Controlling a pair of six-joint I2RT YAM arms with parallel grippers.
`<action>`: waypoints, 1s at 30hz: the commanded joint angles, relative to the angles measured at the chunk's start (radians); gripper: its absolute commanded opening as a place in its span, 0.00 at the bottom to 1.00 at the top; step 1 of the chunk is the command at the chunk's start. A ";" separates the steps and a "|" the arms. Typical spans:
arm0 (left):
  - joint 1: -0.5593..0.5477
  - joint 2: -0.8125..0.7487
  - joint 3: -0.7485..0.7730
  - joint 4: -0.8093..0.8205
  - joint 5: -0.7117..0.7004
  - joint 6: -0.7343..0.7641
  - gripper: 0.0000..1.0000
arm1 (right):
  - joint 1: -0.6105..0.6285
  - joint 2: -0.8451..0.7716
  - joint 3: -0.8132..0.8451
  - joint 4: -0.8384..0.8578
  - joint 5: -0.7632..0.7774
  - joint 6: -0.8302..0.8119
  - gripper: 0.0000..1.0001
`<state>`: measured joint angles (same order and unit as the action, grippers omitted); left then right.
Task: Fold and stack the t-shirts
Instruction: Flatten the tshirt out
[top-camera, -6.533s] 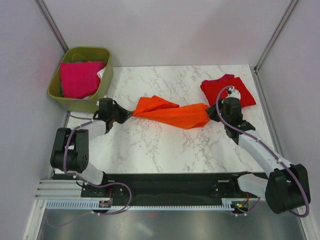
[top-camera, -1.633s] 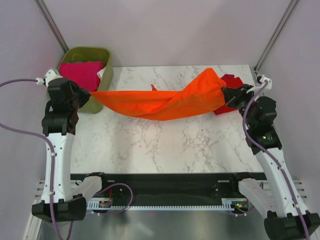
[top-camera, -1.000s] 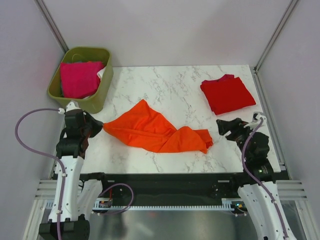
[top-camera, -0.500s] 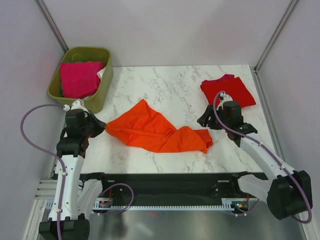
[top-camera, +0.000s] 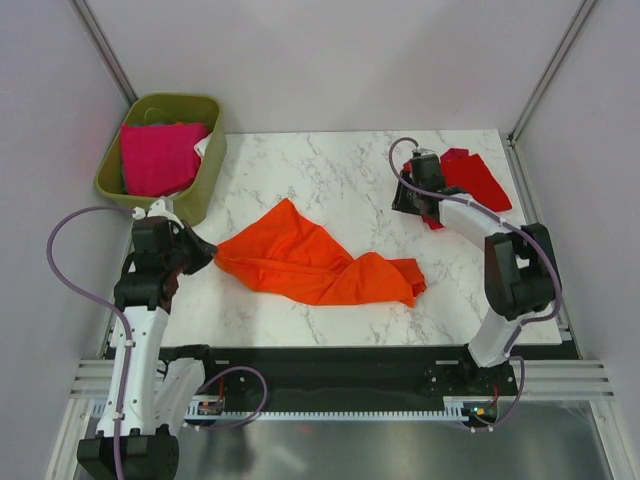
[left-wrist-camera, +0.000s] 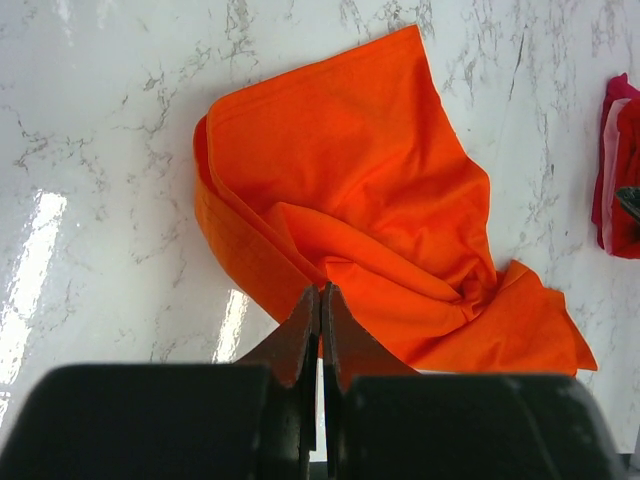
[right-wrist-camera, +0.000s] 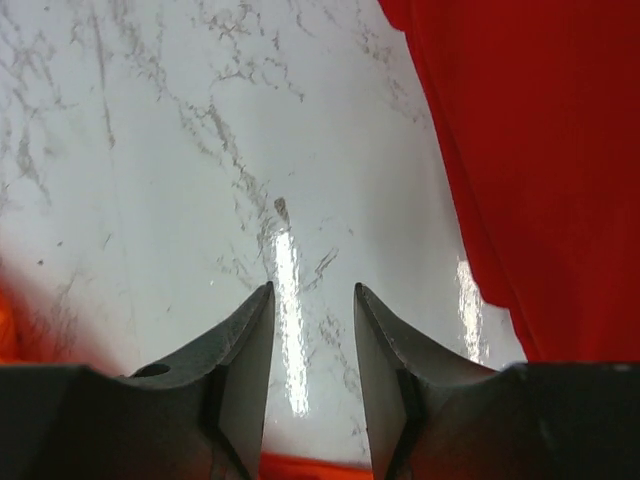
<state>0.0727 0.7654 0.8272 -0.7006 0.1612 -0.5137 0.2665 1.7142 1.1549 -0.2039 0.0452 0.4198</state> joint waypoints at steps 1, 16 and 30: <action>0.003 -0.009 -0.007 0.030 0.026 0.037 0.02 | 0.004 0.099 0.113 0.000 0.120 -0.018 0.44; 0.004 -0.020 -0.010 0.032 0.023 0.030 0.02 | -0.154 0.498 0.545 -0.146 0.260 0.056 0.43; 0.003 -0.037 -0.014 0.033 0.008 0.021 0.02 | 0.008 0.086 0.232 -0.175 -0.037 -0.088 0.60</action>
<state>0.0727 0.7483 0.8158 -0.7006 0.1631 -0.5137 0.2245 1.9896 1.4887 -0.3660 0.0860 0.3714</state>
